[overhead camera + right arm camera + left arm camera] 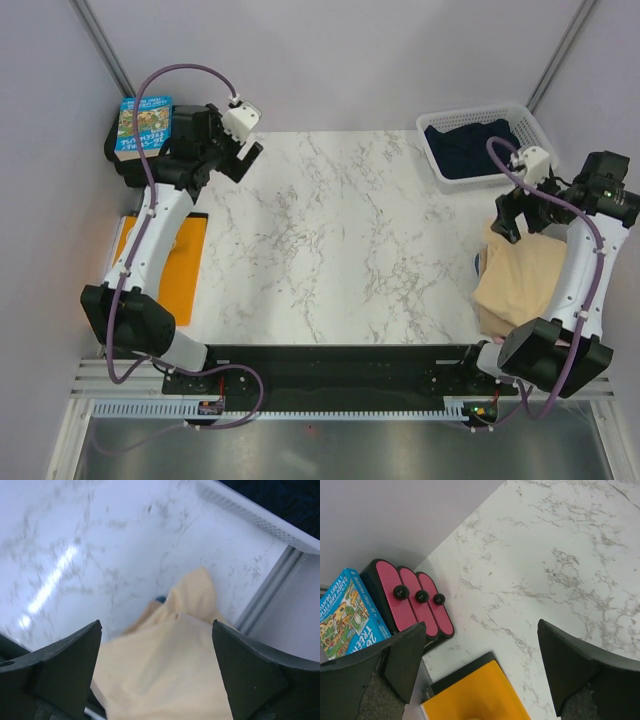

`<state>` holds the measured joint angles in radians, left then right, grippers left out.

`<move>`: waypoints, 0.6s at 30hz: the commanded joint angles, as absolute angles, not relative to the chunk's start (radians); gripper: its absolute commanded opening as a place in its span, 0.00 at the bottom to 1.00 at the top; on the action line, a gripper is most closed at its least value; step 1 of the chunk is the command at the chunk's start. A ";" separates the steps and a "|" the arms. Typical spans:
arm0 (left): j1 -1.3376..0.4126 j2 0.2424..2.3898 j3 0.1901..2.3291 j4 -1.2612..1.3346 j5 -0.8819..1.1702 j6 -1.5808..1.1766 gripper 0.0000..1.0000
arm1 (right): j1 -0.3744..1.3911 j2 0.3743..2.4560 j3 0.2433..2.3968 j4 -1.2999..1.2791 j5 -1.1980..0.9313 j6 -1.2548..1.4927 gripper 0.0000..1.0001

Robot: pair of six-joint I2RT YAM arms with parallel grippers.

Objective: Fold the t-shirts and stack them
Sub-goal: Put the neatly folded tshirt into the corner of the board with the right arm

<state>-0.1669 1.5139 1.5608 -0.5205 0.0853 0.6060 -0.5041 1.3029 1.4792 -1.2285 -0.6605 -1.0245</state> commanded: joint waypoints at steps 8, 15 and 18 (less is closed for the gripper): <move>-0.163 1.305 1.364 -0.582 0.111 0.465 0.99 | -0.328 1.316 1.455 -0.534 -0.427 -0.089 0.98; -0.158 1.333 1.351 -0.552 0.064 0.368 1.00 | -0.178 1.446 1.512 -0.542 -0.295 -0.164 0.98; -0.158 1.359 1.381 -0.551 0.063 0.332 1.00 | -0.120 1.483 1.534 -0.532 -0.245 -0.184 0.98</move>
